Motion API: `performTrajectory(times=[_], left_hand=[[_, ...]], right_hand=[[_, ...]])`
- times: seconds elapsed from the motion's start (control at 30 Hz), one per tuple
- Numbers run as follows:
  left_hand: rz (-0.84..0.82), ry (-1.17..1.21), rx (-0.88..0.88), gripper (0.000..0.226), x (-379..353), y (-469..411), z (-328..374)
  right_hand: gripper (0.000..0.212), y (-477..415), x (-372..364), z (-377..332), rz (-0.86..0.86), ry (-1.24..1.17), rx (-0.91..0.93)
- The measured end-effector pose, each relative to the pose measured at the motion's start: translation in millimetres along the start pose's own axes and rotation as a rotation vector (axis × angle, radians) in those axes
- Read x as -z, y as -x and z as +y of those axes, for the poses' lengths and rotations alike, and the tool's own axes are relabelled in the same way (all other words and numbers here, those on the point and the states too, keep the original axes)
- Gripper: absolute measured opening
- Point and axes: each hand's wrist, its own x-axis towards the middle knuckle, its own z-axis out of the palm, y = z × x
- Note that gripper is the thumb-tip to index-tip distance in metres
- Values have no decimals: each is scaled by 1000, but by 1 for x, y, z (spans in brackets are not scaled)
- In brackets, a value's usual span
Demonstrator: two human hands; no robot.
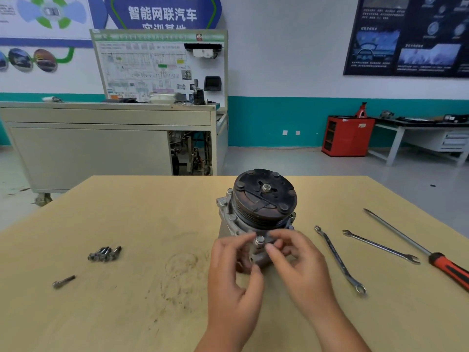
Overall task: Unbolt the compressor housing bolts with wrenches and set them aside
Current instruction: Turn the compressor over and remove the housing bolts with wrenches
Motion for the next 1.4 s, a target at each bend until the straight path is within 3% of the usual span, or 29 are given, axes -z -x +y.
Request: performTrajectory(times=[0.07,0.13,0.2,0.27,0.4,0.5,0.6,0.77,0.8,0.87,0.97,1.0,1.13,1.4], left_hand=[[-84,19,-132,32,-8,14,0],[-316,26,-82,29,-30,24,2],[-589,-143,28,36,-62,32,2],[-812,-391,113,47,-97,37,-7],[-964,-564,166,60,-138,37,-15],[-934,-500,211,55,-137,35,-16],[-795,-224,234,41,-117,36,-12],[-836,260,58,7,-37,50,1],[-810,274,2,10,-23,50,-2],[-585,216,10,50,-2,39,-5],[29,0,-45,71,8,12,-25],[129,-56,-47,83,7,5,-33],[61,-103,163,105,-12,-17,-54],[11,-126,164,102,-26,-10,-75]], right_hand=[[4,-8,23,24,180,31,-57],[7,-31,51,62,244,263,-287],[39,-53,71,98,10,636,-612],[55,-66,79,122,-211,913,-729],[22,-77,81,132,-397,1003,-654],[31,-73,86,117,-326,800,-624],[30,-49,86,79,-166,424,-551],[30,-1,83,-2,-93,-215,-637],[29,7,79,-15,-99,-310,-669],[24,18,69,-36,-106,-443,-728],[11,22,50,-56,-235,-474,-762],[12,21,44,-60,-307,-452,-757],[13,15,25,-67,-507,-373,-706],[21,3,12,-64,-607,-350,-762]])
